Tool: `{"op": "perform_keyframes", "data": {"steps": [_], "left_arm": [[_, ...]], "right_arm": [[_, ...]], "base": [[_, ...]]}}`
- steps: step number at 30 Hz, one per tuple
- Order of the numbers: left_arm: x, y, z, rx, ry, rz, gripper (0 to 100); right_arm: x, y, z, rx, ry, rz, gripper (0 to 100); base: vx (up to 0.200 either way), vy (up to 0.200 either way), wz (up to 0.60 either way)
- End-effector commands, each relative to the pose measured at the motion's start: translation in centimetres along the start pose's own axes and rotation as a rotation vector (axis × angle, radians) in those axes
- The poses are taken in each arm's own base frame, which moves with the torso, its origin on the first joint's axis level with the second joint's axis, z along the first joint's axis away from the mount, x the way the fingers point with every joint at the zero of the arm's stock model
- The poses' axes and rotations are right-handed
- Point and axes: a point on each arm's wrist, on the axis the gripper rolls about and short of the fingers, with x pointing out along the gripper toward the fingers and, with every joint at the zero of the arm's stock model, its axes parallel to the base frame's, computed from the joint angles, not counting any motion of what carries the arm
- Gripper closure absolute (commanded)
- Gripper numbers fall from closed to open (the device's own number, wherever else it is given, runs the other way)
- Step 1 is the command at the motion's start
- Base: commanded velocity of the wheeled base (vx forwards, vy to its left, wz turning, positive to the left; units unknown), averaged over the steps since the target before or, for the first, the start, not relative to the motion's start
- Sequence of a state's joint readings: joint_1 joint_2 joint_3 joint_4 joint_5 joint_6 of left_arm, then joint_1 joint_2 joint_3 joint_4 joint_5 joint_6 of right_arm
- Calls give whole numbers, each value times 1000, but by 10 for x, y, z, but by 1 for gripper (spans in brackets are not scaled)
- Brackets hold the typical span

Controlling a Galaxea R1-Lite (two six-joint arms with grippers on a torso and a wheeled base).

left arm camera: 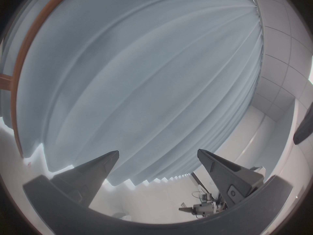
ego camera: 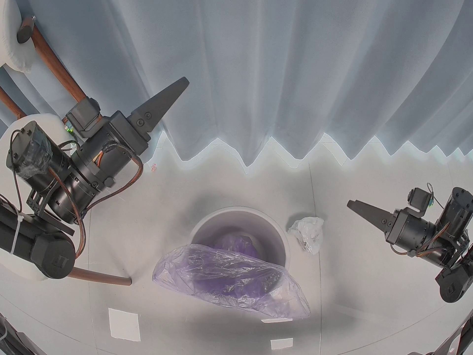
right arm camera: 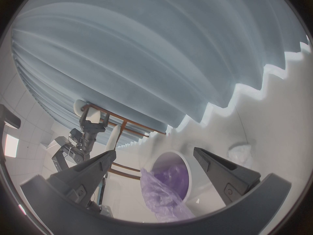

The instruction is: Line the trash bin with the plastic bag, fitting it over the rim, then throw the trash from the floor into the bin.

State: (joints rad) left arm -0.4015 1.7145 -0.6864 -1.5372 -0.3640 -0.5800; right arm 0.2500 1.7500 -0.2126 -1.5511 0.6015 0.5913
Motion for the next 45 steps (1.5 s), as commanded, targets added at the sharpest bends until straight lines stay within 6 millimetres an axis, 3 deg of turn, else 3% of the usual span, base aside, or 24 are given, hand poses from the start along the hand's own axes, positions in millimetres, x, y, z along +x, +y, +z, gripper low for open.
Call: {"op": "perform_keyframes", "data": {"steps": [1,8,21,25,33,45], "left_arm": [[-3,19,-7,55,129,-126,0],[-29,54,-27,189,269,-100,0],[-43,38,-15,231,269,-90,0],[-54,32,-23,211,340,-69,0],[-75,47,-46,423,509,-58,0],[-96,58,-77,363,631,-184,0]], "right_arm": [[16,13,40,-72,-98,67,0],[19,20,49,-69,-78,65,0],[5,29,51,-146,-86,57,0],[5,25,45,-169,-50,32,0],[4,22,30,-182,23,12,0],[7,28,4,-144,116,47,0]], "base": [[0,0,0],[0,0,0],[0,0,0],[0,0,0],[0,0,0],[0,0,0]]}}
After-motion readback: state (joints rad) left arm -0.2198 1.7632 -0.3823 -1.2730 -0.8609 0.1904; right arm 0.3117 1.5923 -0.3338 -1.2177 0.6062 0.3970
